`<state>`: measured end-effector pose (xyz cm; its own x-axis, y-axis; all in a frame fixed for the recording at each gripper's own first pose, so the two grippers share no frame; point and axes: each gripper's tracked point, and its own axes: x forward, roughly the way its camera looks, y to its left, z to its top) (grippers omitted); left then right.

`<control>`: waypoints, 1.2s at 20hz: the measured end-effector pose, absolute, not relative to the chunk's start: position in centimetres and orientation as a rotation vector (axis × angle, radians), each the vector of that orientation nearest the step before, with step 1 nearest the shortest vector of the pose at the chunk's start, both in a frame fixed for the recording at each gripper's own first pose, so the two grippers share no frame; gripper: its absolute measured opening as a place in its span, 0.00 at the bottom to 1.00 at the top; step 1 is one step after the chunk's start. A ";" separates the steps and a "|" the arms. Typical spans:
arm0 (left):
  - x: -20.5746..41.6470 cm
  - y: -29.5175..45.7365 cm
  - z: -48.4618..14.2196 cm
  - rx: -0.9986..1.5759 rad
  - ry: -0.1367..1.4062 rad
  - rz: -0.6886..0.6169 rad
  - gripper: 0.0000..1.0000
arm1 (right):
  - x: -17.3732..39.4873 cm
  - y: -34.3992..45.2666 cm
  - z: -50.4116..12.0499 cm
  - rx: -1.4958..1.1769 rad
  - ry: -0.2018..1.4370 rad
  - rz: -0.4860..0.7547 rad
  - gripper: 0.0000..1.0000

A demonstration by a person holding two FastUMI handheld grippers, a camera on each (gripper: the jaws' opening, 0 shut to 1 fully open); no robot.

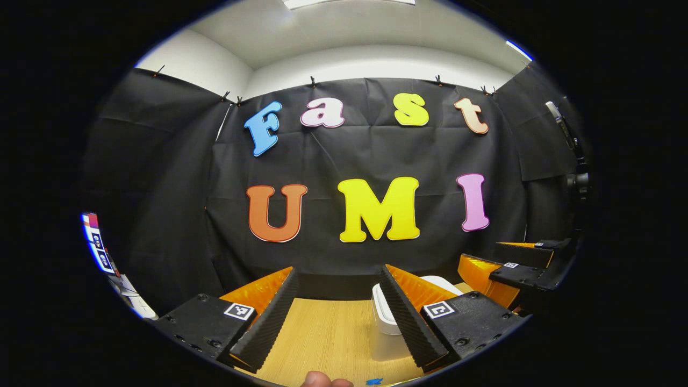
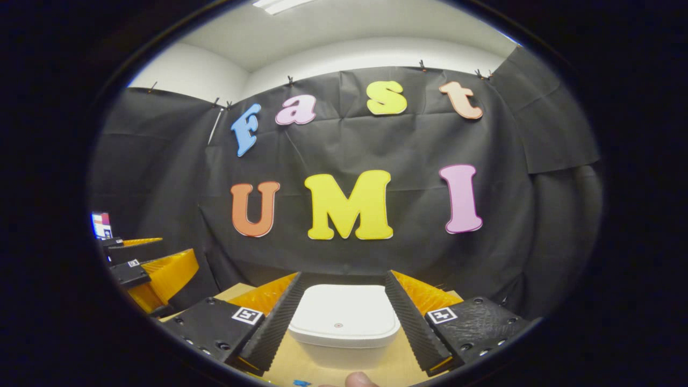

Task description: Press the lid of the desktop garbage bin to open it, pick up the crumpled paper on the desktop and throw it into the bin, then pick up the pop can on the desktop and drop it into the bin, and finally close the garbage bin lid.

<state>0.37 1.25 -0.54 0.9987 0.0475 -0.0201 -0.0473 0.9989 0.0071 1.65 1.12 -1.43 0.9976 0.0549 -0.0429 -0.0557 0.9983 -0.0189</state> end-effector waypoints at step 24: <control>-0.3 1.3 -3.8 -0.020 0.091 0.060 0.98 | 5.5 0.6 -10.5 -0.036 0.339 0.059 0.75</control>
<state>-0.30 1.32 -3.80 0.9940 0.0594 -0.0914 -0.0612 0.9980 -0.0171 5.54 0.63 -10.47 0.9413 0.0517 -0.3335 -0.0638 0.9976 -0.0252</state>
